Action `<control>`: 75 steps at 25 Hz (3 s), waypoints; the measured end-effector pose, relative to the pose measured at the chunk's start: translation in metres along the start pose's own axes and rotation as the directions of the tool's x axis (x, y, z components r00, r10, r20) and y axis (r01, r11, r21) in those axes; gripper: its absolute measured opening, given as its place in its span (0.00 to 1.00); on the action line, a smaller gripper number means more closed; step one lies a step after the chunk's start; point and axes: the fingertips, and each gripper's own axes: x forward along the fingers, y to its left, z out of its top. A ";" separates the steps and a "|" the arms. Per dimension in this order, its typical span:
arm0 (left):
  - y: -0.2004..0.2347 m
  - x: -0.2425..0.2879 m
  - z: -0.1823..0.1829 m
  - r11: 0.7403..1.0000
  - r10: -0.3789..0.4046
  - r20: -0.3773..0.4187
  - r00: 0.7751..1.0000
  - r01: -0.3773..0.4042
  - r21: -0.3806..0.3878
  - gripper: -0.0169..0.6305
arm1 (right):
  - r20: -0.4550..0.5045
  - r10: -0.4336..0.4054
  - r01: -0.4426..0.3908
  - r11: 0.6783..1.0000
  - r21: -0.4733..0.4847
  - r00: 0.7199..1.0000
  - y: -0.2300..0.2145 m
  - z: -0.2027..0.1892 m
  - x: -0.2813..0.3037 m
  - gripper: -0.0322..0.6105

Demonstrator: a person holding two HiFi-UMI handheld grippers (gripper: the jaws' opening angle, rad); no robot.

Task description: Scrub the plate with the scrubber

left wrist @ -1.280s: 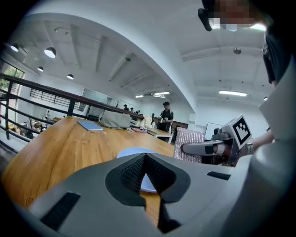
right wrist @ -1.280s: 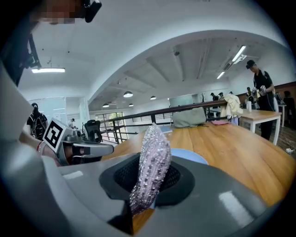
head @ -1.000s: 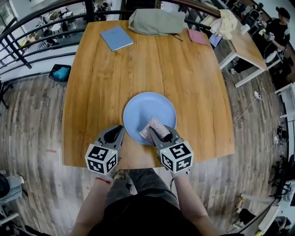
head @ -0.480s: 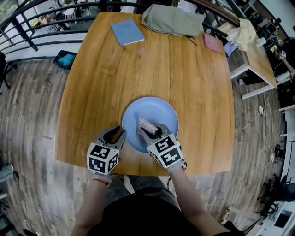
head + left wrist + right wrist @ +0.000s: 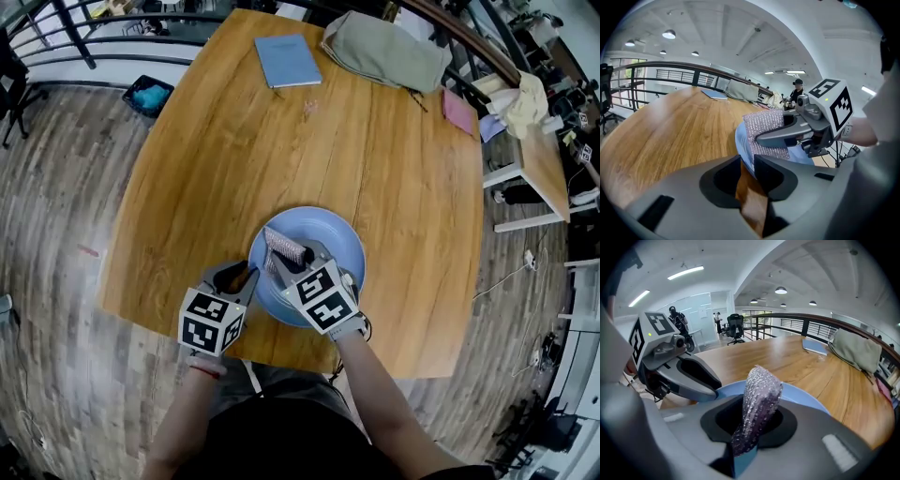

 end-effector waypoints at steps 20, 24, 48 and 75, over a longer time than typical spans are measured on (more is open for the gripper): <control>0.006 -0.004 0.001 0.998 0.056 -0.007 0.998 -0.056 0.013 0.14 | 0.002 -0.183 0.175 0.939 -0.296 0.983 -0.061 -0.001 0.020 0.17; 0.005 -0.004 0.000 0.998 0.061 -0.004 0.998 -0.061 0.012 0.14 | -0.017 -0.243 0.227 0.926 -0.300 0.970 -0.080 -0.010 0.010 0.17; 0.006 -0.003 0.001 0.998 0.065 -0.011 0.998 -0.065 0.018 0.14 | -0.264 -0.373 0.352 0.928 -0.122 0.890 -0.097 -0.096 -0.068 0.16; 0.004 -0.002 0.001 0.999 0.026 -0.018 0.999 -0.026 0.020 0.14 | -0.237 -0.094 0.076 0.994 -0.083 0.967 0.023 -0.066 -0.026 0.16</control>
